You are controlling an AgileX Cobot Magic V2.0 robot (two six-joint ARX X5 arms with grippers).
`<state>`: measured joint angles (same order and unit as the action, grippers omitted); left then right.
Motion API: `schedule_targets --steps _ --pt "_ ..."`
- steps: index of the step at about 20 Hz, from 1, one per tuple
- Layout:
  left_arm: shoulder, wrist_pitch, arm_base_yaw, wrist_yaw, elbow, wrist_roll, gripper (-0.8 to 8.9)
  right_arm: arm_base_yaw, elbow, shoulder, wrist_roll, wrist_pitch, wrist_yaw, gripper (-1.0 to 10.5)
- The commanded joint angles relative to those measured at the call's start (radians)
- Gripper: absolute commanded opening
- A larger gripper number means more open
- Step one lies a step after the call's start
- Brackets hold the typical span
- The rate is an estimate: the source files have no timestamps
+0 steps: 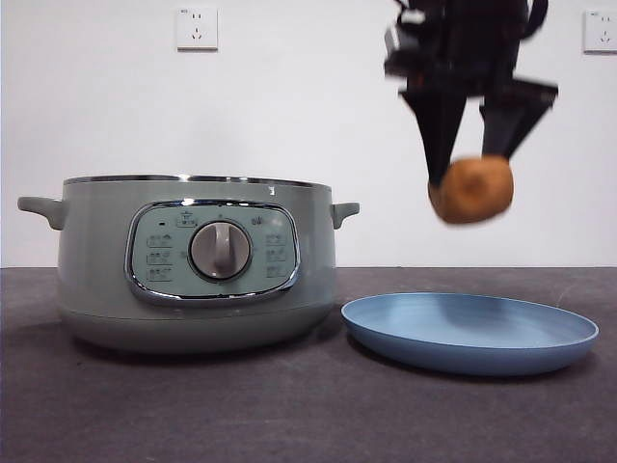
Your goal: Take the potato out from the steamer,put the potato on the plate,close the lid
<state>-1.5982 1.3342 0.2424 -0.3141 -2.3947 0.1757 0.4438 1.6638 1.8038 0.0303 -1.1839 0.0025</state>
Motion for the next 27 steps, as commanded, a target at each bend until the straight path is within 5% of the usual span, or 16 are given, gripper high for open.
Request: schedule_targets --steps 1,9,22,26,27 --pt "0.015 -0.041 -0.001 -0.010 -0.008 0.008 -0.08 0.001 -0.097 0.009 0.010 0.088 -0.004 -0.1" --pt "0.015 -0.039 -0.001 -0.010 -0.008 0.008 -0.08 -0.005 -0.318 0.009 0.021 0.331 -0.005 -0.1" --pt "0.015 -0.031 -0.001 -0.010 -0.008 0.008 -0.08 -0.009 -0.340 0.055 -0.002 0.391 -0.004 0.1" --pt "0.015 -0.032 -0.001 -0.010 -0.008 0.008 -0.08 -0.012 -0.339 0.055 0.000 0.390 -0.003 4.8" --pt "0.015 -0.032 -0.001 -0.010 -0.008 0.008 -0.08 -0.012 -0.339 0.055 0.003 0.389 -0.003 5.1"
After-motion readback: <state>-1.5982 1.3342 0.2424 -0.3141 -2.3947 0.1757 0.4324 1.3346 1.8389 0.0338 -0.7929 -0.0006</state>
